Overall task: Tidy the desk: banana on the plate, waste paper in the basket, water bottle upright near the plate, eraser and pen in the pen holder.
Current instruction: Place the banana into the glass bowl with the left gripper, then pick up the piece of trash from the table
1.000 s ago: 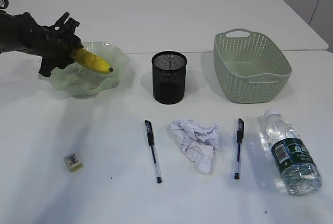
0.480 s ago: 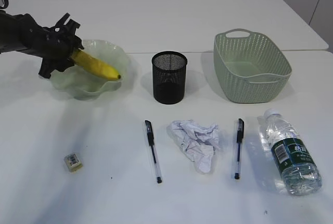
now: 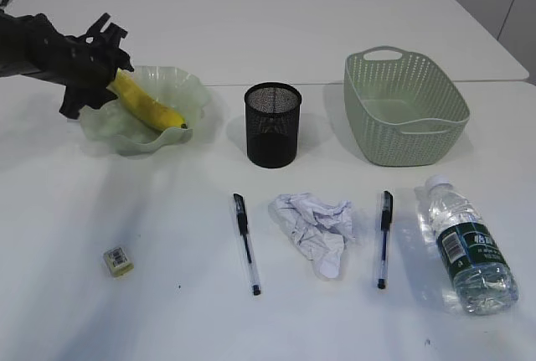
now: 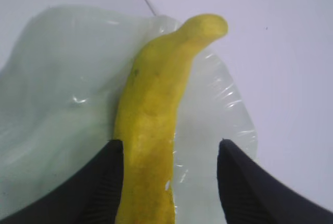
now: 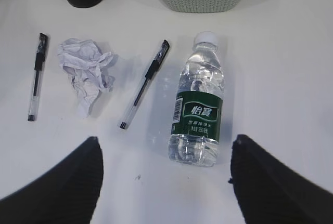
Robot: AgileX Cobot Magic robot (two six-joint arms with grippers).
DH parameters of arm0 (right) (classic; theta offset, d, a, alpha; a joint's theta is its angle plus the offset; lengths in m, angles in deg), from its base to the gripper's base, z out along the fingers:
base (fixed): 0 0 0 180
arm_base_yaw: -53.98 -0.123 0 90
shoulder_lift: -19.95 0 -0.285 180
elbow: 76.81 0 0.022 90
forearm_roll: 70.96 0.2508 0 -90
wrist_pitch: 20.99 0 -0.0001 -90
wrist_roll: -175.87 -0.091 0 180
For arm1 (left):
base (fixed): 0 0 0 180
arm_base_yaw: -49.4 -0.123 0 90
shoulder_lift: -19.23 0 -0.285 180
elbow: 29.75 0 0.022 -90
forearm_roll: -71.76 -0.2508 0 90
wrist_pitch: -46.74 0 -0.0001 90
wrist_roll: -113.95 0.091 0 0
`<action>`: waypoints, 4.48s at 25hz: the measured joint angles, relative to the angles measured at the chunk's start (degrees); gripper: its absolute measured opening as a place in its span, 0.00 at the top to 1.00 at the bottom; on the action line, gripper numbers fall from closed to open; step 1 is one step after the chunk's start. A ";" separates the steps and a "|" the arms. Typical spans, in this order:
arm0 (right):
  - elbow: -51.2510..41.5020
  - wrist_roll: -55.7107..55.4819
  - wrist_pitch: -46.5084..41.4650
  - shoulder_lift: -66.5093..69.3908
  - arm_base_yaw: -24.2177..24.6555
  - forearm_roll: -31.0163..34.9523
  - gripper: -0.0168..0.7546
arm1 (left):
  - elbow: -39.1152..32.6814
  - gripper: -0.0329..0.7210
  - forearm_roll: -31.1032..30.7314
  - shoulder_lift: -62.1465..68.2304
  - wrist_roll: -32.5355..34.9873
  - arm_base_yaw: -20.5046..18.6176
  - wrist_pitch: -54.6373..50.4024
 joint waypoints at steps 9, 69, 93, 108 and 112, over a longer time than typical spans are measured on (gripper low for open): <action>0.00 0.00 0.00 0.00 0.00 0.00 0.24 | 0.00 0.42 -15.01 -7.88 0.00 0.00 -7.80; 19.23 4.52 -12.72 24.19 -15.01 -2.62 0.24 | -33.06 0.52 -2.94 -60.33 51.86 0.10 -60.11; 36.87 19.89 -5.88 58.85 -24.90 -7.61 0.24 | -33.36 0.54 -2.94 -64.56 51.86 0.10 -66.21; 39.04 21.57 -0.95 67.40 -24.90 -7.61 0.24 | -33.36 0.54 -2.94 -64.56 51.86 0.10 -66.34; 41.09 20.70 -0.70 70.32 -24.90 -8.28 0.24 | -33.36 0.54 -2.94 -64.56 51.86 0.10 -66.34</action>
